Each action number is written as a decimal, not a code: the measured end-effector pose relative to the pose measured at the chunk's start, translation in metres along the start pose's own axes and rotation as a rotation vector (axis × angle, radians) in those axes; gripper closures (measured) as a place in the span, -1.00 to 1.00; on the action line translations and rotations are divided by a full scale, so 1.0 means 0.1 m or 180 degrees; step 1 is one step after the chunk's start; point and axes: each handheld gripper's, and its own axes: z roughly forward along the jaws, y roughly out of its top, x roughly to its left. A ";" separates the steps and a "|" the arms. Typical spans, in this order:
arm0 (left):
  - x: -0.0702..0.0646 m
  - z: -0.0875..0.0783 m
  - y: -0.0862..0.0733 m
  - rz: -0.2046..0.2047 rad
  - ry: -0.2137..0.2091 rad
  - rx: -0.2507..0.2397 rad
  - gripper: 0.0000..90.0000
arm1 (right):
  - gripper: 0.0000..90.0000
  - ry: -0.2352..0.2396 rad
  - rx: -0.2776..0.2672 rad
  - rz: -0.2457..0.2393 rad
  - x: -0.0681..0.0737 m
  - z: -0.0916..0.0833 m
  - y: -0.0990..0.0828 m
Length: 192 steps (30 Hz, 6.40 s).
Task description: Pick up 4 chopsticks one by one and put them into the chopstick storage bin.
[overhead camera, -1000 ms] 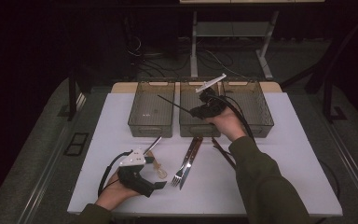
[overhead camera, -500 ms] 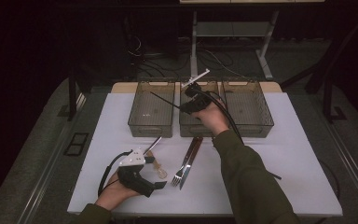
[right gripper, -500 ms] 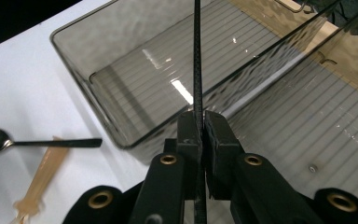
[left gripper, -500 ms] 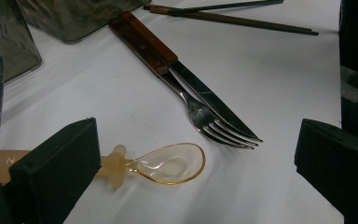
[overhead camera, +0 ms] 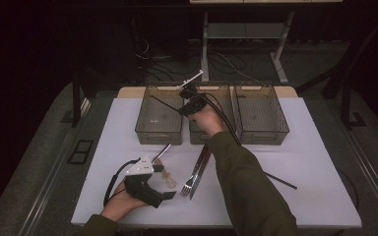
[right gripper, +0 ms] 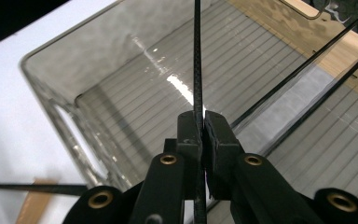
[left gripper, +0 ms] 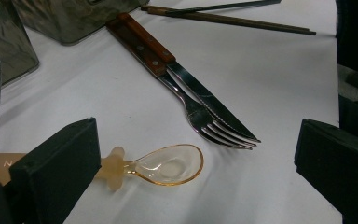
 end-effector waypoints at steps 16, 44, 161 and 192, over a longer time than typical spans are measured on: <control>0.00 -0.01 0.01 0.0015 -0.0023 -0.0030 -1.00 | 0.90 -0.0093 0.0091 0.0123 0.06 0.33 0.21; 0.01 -0.02 0.00 0.0047 -0.0006 -0.0011 -1.00 | 0.16 0.0126 -0.0179 0.0086 0.02 0.08 0.08; 0.02 0.00 -0.07 0.0126 0.0031 0.0163 -1.00 | 0.78 0.0239 0.0191 -0.0594 -0.74 -1.33 -2.99; 0.02 0.01 -0.07 0.0147 0.0012 0.0211 -1.00 | 0.91 0.0448 0.0068 -0.0549 -0.79 -1.40 -2.94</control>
